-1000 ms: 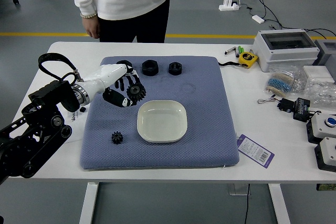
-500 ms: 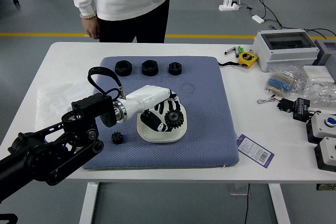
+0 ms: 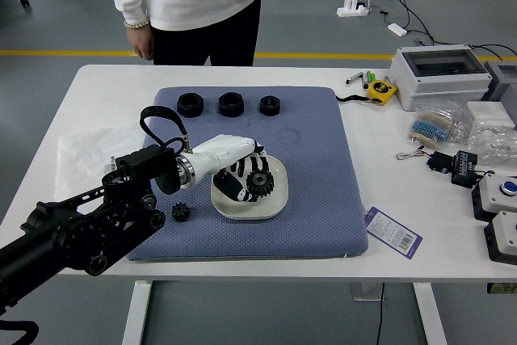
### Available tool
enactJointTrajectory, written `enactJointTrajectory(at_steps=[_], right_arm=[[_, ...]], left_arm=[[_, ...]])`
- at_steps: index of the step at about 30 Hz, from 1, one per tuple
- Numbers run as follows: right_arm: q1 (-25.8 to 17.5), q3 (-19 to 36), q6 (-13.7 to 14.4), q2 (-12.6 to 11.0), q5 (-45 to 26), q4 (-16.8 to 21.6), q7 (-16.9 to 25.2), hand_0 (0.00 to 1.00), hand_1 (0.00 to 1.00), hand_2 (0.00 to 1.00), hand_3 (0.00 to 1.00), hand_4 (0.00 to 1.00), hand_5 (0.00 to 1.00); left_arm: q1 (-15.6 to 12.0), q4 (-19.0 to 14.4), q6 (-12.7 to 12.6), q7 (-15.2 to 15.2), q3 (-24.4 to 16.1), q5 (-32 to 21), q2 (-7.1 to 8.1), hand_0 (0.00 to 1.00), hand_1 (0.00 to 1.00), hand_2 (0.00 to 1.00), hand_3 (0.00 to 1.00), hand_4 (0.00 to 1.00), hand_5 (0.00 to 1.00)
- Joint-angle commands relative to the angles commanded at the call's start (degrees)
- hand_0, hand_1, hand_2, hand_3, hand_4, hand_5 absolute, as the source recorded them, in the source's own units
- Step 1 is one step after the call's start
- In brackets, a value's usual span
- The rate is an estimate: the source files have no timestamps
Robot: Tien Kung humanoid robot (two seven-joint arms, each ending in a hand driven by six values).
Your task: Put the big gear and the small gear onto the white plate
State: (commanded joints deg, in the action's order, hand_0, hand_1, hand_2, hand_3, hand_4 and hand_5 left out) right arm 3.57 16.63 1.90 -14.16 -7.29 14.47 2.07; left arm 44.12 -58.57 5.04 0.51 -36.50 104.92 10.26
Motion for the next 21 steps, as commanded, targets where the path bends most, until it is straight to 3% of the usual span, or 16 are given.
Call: enactJointTrajectory(at_steps=[8, 9, 14, 15, 20, 21], right_arm=[[0.0, 0.1, 0.0, 0.0, 0.0, 0.0, 0.0, 0.734, 0.755, 0.821, 0.789, 0.998, 0.830], [0.0, 0.1, 0.0, 0.0, 0.0, 0.0, 0.0, 0.734, 0.754, 0.820, 0.789, 0.998, 0.830], [0.1, 0.1, 0.0, 0.0, 0.2, 0.0, -0.1, 0.734, 0.754, 0.820, 0.789, 0.998, 0.830], [0.1, 0.1, 0.0, 0.0, 0.2, 0.0, -0.1, 0.734, 0.754, 0.821, 0.788, 0.998, 0.830], [0.1, 0.2, 0.0, 0.0, 0.2, 0.0, 0.0, 0.734, 0.754, 0.821, 0.788, 0.998, 0.830], [0.1, 0.1, 0.0, 0.0, 0.1, 0.0, 0.0, 0.734, 0.754, 0.821, 0.787, 0.998, 0.830]], left_arm=[[-0.1, 1.4, 0.1, 0.8, 0.2, -0.4, -0.29, 0.346, 0.382, 0.457, 0.552, 0.813, 0.002], [-0.1, 1.5, -0.3, 0.8, 0.3, -0.5, -0.34, 0.397, 0.459, 0.516, 0.563, 0.998, 0.215], [-0.2, 1.8, -1.0, 0.7, 0.3, -0.7, -0.37, 0.397, 0.459, 0.516, 0.563, 0.998, 0.215], [-0.2, 1.8, -1.0, 0.6, 0.2, -0.8, -0.36, 0.426, 0.495, 0.531, 0.578, 0.998, 0.311], [-0.3, 1.6, 0.0, 0.5, 0.2, -1.7, -0.38, 0.426, 0.495, 0.531, 0.578, 0.998, 0.311], [-0.3, 1.5, 0.2, 0.6, 0.3, -1.8, -0.38, 0.470, 0.542, 0.582, 0.614, 0.998, 0.381]])
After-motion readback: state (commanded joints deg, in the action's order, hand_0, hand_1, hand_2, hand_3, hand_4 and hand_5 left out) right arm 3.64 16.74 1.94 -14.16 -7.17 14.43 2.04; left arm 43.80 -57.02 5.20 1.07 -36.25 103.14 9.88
